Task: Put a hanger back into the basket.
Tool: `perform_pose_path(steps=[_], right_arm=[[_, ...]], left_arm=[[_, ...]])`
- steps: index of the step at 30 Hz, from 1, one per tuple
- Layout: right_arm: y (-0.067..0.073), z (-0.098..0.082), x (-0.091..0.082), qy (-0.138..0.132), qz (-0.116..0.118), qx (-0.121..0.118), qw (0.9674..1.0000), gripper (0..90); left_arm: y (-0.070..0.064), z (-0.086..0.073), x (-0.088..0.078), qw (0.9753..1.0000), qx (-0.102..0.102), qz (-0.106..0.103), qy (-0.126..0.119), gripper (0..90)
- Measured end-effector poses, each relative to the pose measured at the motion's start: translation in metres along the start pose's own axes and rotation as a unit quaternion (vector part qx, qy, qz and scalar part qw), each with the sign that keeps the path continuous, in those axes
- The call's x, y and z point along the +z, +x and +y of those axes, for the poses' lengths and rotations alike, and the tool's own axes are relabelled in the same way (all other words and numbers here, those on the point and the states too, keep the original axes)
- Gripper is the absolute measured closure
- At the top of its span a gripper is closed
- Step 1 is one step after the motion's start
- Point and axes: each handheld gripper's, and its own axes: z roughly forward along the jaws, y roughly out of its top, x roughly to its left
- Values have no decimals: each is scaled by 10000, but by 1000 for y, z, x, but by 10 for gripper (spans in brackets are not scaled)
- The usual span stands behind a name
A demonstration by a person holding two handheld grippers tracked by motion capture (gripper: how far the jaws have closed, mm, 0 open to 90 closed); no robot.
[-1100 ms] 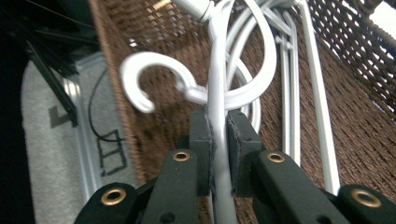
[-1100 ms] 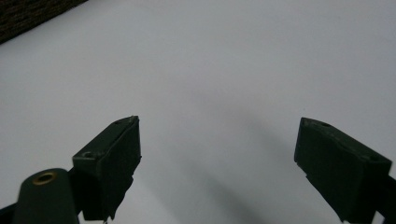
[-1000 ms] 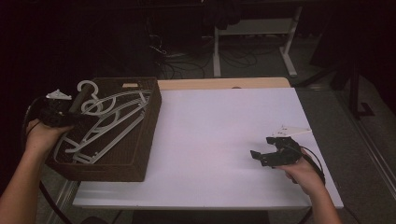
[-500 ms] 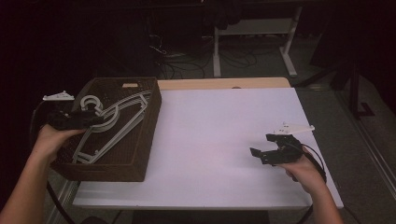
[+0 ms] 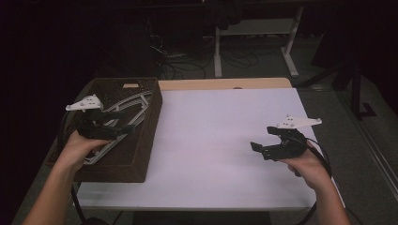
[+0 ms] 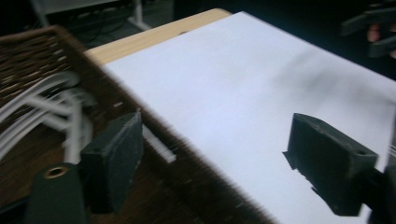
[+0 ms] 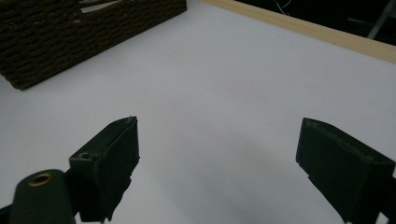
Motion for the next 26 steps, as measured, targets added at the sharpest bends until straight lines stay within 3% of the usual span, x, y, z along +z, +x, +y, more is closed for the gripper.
perform_pose_path(steps=[7, 13, 26], right_arm=[[5, 13, -4, -110, 80, -138, 9998, 97], [7, 16, -4, -167, 121, -169, 9996, 92], [6, 9, 1, -120, 210, -144, 9996, 92]], left_arm=[[-20, -3, 17, 9994, 250, -239, 22, 71], [-27, -8, 29, 9983, 284, -508, 59, 0], [-27, -14, 34, 9981, 245, -554, 116, 0]])
